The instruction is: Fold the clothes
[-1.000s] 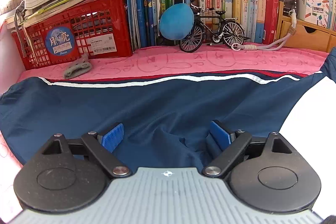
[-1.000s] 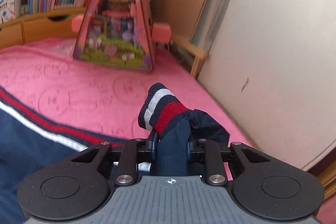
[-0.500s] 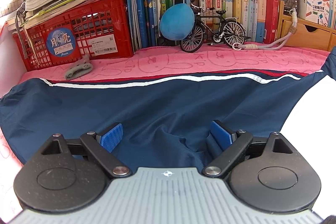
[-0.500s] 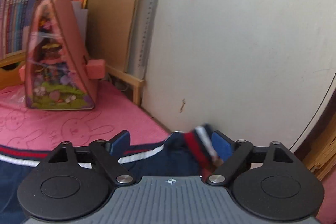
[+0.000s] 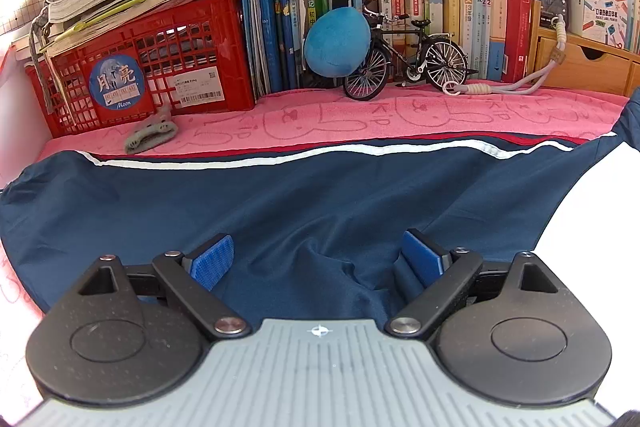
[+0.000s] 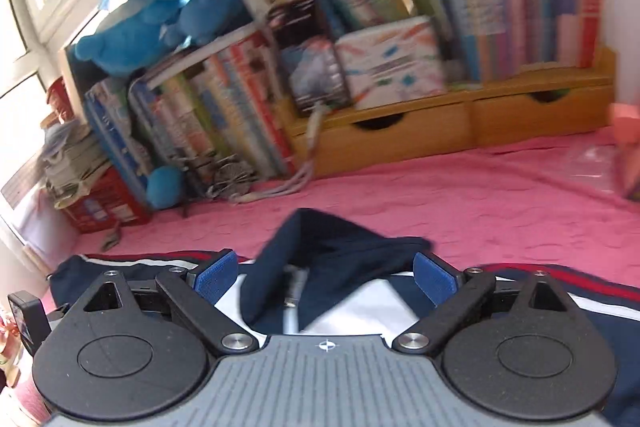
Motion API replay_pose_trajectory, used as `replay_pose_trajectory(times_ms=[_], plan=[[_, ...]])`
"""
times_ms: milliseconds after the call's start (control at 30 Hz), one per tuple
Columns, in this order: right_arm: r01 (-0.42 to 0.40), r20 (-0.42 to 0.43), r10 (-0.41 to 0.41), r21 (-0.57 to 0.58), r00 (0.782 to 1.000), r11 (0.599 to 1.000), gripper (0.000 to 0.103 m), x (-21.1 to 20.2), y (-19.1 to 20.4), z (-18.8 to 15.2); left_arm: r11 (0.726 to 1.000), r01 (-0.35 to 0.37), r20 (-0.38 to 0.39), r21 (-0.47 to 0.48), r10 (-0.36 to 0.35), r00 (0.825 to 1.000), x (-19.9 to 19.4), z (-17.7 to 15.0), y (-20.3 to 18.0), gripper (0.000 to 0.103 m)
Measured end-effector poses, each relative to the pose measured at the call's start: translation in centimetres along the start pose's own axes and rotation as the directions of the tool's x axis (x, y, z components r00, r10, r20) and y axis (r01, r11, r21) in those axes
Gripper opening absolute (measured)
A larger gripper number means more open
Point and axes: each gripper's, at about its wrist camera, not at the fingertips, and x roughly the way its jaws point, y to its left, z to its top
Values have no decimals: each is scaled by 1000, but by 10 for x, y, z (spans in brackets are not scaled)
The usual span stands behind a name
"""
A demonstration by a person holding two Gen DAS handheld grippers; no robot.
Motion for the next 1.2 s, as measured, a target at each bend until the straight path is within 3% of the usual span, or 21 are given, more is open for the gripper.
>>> replay_pose_trajectory(times_ms=[100, 133, 167, 200, 233, 300, 400, 467, 533, 600, 633, 867, 933, 967, 1000, 1033, 1100, 1200], plan=[[90, -77, -93, -47, 993, 995, 95, 65, 41, 13, 999, 23, -8, -29, -23, 1000, 2, -1, 5, 93], [154, -131, -160, -53, 978, 987, 94, 88, 48, 14, 999, 33, -12, -42, -34, 999, 3, -1, 8, 93], [197, -182, -203, -49, 962, 979, 78, 105, 51, 13, 997, 44, -16, -57, -45, 999, 4, -2, 10, 94], [229, -228, -233, -44, 945, 972, 33, 119, 54, 12, 997, 48, -18, -68, -49, 999, 4, -2, 12, 94], [237, -238, -238, -37, 941, 971, 19, 127, 59, 15, 996, 51, -20, -79, -53, 998, 4, -3, 13, 95], [234, -210, -239, -46, 948, 971, 10, 136, 74, 28, 996, 41, -20, -77, -43, 999, 4, -3, 12, 96], [98, -15, -101, -127, 995, 987, 10, 117, 103, 52, 996, 31, -21, -88, -33, 999, 5, -4, 13, 96], [24, 85, -5, -221, 996, 975, 11, 107, 118, 62, 994, 22, -22, -102, -25, 999, 5, -5, 15, 96], [18, 79, 5, -294, 997, 956, 31, 109, 124, 68, 994, 18, -24, -105, -21, 1000, 6, -4, 16, 97], [81, 63, -64, -315, 996, 946, 90, 112, 121, 67, 994, 16, -25, -107, -19, 1000, 6, -4, 17, 97], [128, 75, -109, -318, 991, 939, 95, 110, 117, 63, 994, 16, -25, -107, -19, 1000, 6, -4, 17, 97], [209, 127, -182, -247, 975, 946, 95, 67, 45, 40, 994, 15, -28, -107, -18, 999, 6, -4, 18, 98], [257, 129, -230, -272, 965, 927, 89, 65, 27, 30, 994, 12, -29, -106, -15, 999, 6, -5, 17, 99], [262, 108, -239, -328, 965, 908, 75, 68, 24, 23, 994, 11, -29, -106, -14, 999, 6, -5, 17, 99], [225, 69, -215, -375, 974, 899, 60, 70, 23, 14, 994, 10, -30, -106, -13, 999, 6, -4, 17, 99], [176, 25, -182, -417, 983, 892, 57, 72, 22, 5, 994, 8, -31, -106, -11, 999, 6, -4, 17, 99], [100, -43, -139, -497, 989, 862, 57, 76, 23, -11, 994, 5, -32, -106, -9, 999, 6, -4, 16, 100], [51, -82, -129, -618, 988, 785, 55, 85, 31, -32, 994, 3, -33, -108, -6, 999, 6, -4, 17, 101]])
